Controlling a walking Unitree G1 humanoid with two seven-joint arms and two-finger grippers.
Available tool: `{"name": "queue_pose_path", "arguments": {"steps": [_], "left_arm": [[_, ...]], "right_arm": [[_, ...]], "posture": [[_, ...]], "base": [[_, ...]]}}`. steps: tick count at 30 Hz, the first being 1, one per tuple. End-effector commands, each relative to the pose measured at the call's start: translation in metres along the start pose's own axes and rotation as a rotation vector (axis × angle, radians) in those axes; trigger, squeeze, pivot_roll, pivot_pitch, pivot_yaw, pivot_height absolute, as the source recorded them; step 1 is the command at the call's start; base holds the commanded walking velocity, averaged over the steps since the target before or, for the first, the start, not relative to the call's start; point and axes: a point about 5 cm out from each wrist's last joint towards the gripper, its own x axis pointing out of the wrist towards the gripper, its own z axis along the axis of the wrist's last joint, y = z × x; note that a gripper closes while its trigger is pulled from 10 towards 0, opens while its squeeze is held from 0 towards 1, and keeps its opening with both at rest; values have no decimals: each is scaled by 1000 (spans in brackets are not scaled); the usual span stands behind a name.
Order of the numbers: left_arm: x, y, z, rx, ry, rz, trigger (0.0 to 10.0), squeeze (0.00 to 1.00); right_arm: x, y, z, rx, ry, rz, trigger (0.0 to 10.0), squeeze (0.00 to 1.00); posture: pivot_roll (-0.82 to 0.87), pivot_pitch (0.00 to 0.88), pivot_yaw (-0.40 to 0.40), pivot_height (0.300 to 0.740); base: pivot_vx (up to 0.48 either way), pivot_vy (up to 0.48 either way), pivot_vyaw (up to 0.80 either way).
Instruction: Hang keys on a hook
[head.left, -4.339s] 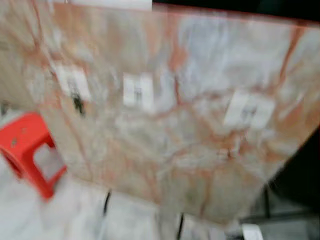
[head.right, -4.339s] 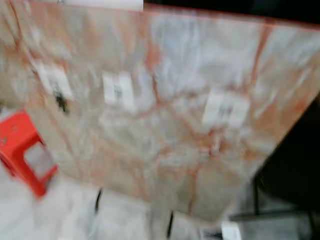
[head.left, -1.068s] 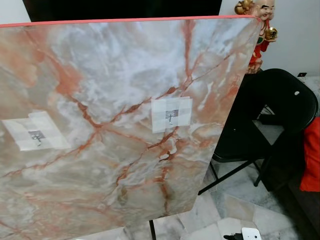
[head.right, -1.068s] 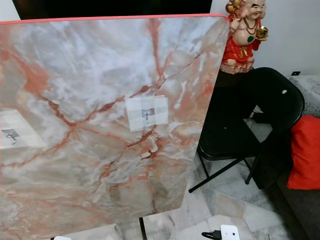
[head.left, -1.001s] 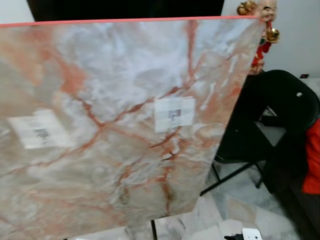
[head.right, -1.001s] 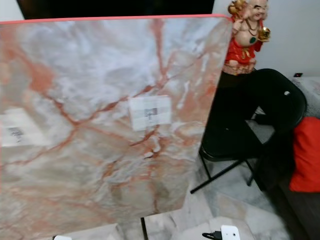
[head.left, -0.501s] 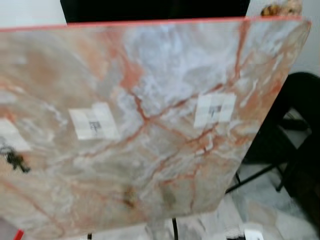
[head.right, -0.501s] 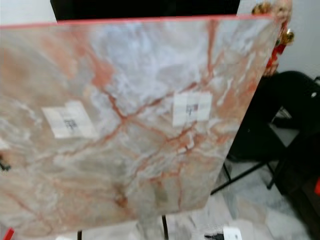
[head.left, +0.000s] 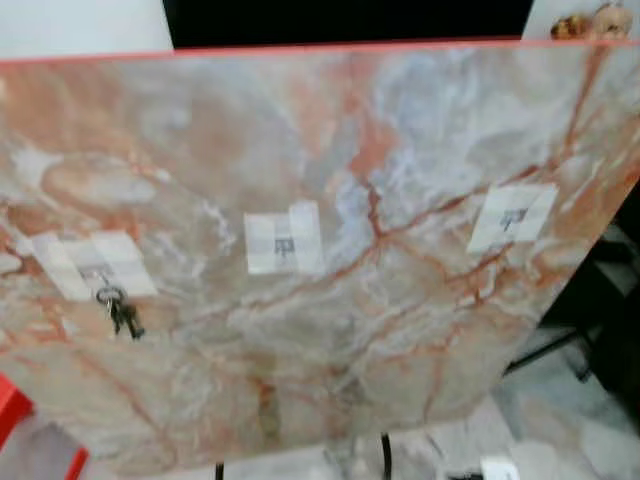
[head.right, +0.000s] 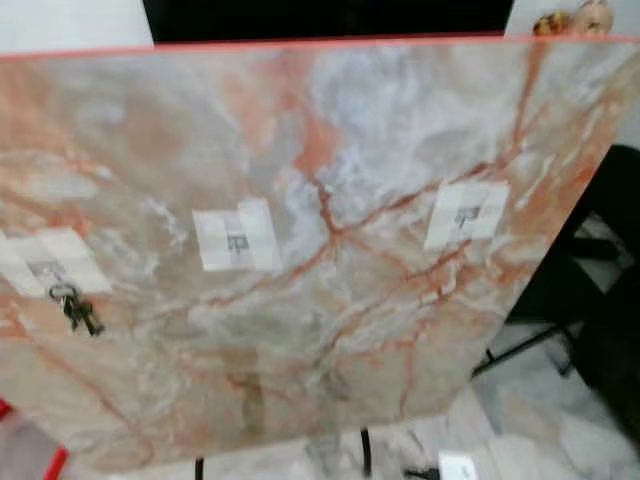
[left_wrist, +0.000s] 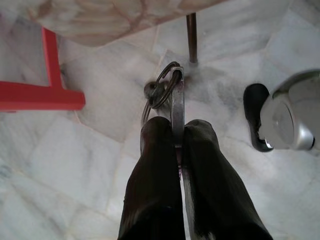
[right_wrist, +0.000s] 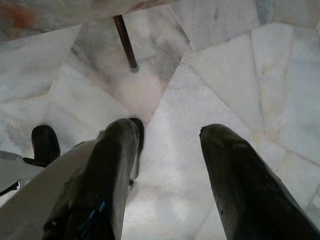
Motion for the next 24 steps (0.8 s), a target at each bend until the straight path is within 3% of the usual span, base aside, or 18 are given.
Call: {"name": "queue_pose_path", "arguments": {"steps": [1,5,24], "left_arm": [[0,-3,1,6,-1,-12,10000,0],[0,-3,2,8,-3,-12,10000,0],[1,-2,3,24,-14,-20,10000,0]], "right_arm": [[-1,-7,-3,8,7,-21,10000,0],[-1,-7,-3,11,7,-20,10000,0],[-1,-6,-3,19,6,-20,10000,0]], "posture": [[41,0,-16,740],[42,0,-14,740],[39,0,-9,740]], "base": [[0,480,0],[0,361,0],[0,0,0]]}}
